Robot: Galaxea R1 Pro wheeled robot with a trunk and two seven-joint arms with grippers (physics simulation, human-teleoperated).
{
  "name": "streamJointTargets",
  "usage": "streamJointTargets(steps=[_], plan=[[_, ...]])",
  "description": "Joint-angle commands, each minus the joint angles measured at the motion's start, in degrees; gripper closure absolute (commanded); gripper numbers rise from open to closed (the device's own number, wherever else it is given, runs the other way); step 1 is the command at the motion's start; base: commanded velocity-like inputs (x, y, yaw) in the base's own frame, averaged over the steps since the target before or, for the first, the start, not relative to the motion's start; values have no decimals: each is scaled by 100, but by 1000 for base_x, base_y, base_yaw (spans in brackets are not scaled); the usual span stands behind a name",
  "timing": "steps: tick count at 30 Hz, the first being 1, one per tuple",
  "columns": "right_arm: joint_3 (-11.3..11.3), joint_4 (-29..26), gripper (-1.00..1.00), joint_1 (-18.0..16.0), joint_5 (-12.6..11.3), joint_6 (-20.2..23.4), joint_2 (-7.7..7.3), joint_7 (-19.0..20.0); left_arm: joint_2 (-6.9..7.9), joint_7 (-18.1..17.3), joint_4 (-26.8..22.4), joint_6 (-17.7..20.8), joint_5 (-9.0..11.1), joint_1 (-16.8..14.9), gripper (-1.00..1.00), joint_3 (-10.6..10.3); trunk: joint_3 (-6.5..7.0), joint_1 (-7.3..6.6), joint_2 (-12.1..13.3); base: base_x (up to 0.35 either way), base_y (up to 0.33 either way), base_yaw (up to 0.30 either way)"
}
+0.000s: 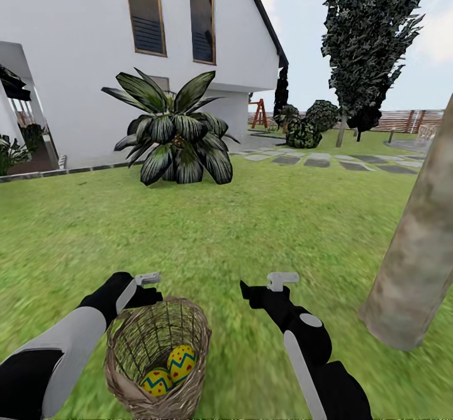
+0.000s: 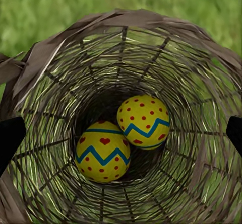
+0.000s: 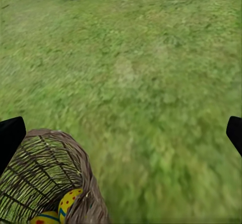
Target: Take the three Easter eggs out of the wicker basket on the lawn in the garden, then place them on the lawn next to a single tree (choose any tree) so that all three eggs are next to the same tree and none are left in the basket.
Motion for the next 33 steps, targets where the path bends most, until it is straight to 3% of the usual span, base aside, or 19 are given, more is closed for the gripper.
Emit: streamJointTargets(steps=[1, 33], plan=[[7, -7, -100, -4, -60, 22, 0, -56, 3, 0, 11, 29, 34, -3, -100, -9, -24, 22, -44, 0, 0, 0], [10, -7, -100, -5, -59, 32, 0, -55, -3, 9, 71, -48, 34, -5, -100, -13, -599, 724, -1328, 0, 0, 0]])
